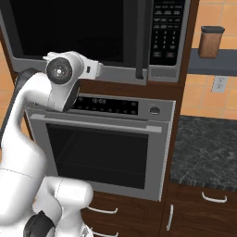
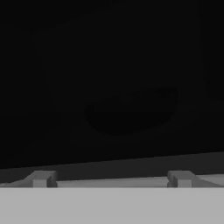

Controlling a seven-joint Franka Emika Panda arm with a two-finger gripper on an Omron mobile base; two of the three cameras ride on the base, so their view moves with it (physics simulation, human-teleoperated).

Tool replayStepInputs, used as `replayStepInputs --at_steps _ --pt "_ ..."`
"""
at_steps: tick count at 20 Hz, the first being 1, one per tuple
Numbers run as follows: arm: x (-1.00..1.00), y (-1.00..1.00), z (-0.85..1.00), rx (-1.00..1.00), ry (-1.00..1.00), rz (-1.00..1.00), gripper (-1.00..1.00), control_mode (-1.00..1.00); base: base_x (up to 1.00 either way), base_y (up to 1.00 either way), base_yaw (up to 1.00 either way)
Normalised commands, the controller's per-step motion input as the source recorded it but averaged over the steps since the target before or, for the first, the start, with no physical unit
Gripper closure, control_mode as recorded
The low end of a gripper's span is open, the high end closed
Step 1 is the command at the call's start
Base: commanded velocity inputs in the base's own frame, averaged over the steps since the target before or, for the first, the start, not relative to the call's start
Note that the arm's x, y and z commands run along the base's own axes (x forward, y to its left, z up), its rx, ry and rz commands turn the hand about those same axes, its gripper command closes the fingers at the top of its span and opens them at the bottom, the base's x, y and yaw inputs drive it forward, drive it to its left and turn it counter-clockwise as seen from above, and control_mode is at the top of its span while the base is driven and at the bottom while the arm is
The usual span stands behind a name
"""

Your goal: Open the microwave, place the bowl with waffle inside the microwave, then close the microwave door and turn it on.

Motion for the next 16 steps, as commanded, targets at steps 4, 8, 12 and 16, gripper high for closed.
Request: replayStepInputs --at_steps 4,8,12,16 --pt "0.35 0.00 0.00 0.00 0.00 0.00 -1.00 -1.00 0.00 0.00 0.00" --pt "0.28 0.00 0.00 0.00 0.00 0.00 -1.00 -1.00 0.00 0.00 0.00" --pt "0.06 0.00 0.00 0.00 0.00 0.00 -1.00 -1.00 0.00 0.00 0.00" --pt "0.00 -0.04 0.00 0.00 0.00 0.00 -1.00 -1.00 0.00 0.00 0.00"
